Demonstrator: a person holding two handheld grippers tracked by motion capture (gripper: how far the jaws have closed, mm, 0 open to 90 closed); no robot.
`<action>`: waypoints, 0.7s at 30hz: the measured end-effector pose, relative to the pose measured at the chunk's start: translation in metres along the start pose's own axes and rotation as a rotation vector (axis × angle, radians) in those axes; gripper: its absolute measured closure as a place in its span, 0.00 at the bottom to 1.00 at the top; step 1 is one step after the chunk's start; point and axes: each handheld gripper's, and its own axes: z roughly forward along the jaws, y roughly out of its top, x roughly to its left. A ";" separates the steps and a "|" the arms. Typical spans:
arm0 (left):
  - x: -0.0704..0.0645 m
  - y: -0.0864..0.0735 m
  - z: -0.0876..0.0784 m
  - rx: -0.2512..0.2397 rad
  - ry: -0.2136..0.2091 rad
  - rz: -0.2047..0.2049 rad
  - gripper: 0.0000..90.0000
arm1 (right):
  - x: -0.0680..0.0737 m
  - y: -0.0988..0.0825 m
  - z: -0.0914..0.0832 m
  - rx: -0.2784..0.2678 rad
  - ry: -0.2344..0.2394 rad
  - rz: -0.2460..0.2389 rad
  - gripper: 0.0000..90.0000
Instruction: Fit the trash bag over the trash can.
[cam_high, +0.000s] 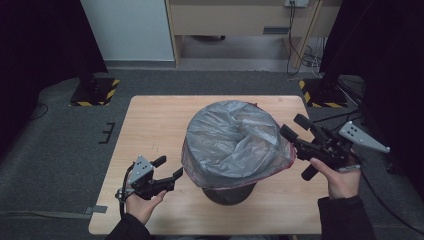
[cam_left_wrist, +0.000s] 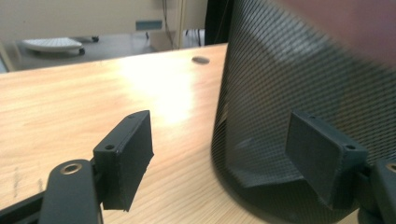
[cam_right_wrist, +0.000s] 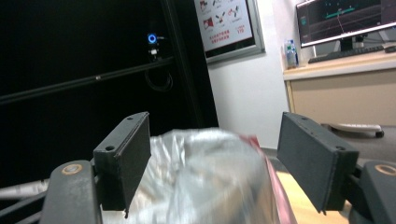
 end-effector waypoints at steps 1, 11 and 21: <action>0.000 -0.001 0.002 0.010 -0.001 0.001 0.25 | 0.001 0.004 0.004 -0.001 0.003 0.004 0.28; -0.011 -0.004 0.011 0.055 -0.027 0.031 0.26 | 0.024 0.039 0.060 0.021 0.049 -0.038 0.27; -0.011 -0.006 0.013 0.072 -0.034 0.029 0.26 | 0.063 0.021 0.132 0.194 0.042 -0.078 0.26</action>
